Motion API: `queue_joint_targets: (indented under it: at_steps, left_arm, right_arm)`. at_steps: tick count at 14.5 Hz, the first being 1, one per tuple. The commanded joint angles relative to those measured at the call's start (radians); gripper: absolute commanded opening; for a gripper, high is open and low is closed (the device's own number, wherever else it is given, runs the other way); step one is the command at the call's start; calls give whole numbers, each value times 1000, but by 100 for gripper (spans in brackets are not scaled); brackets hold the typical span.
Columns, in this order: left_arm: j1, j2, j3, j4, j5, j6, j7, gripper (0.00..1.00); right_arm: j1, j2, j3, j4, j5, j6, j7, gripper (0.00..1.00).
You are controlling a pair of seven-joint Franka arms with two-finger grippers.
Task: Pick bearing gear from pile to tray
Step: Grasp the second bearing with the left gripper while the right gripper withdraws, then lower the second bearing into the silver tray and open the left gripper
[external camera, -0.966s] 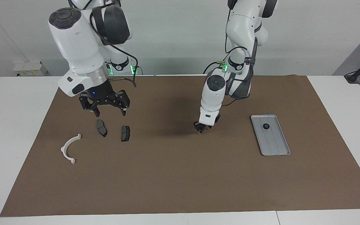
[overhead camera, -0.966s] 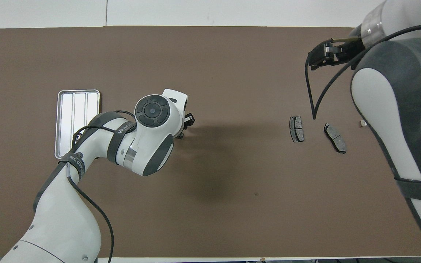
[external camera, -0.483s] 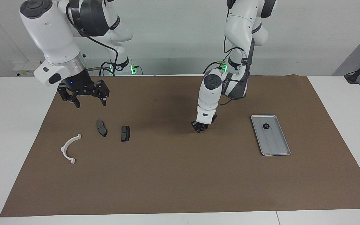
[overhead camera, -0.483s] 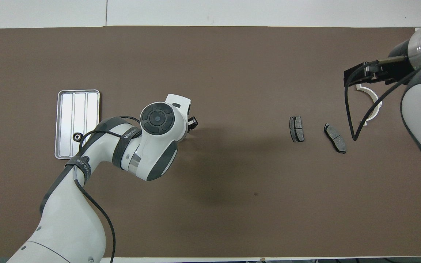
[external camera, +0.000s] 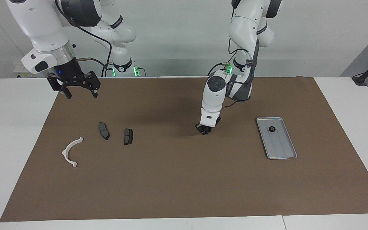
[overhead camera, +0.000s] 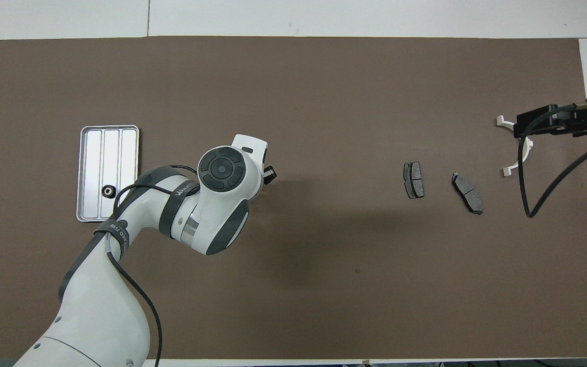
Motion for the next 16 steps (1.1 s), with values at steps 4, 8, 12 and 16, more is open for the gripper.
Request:
queue_joint_targets:
  at_steps: [4, 8, 12, 16]
  left_arm:
    - [33, -55, 38, 15, 13, -90, 12, 2]
    - [237, -180, 38, -5, 12, -226, 341, 2]
    - [450, -172, 35, -14, 9, -170, 717, 2]
    - [512, -123, 38, -14, 10, -89, 788, 2]
  right_arm:
    - [-28, -50, 10, -47, 0, 26, -34, 100]
    - [-25, -55, 10, -45, 0, 26, -30, 100]
    - [-25, -52, 10, -41, -2, 17, -41, 100]
    - [-25, -46, 10, -39, 0, 11, -43, 100]
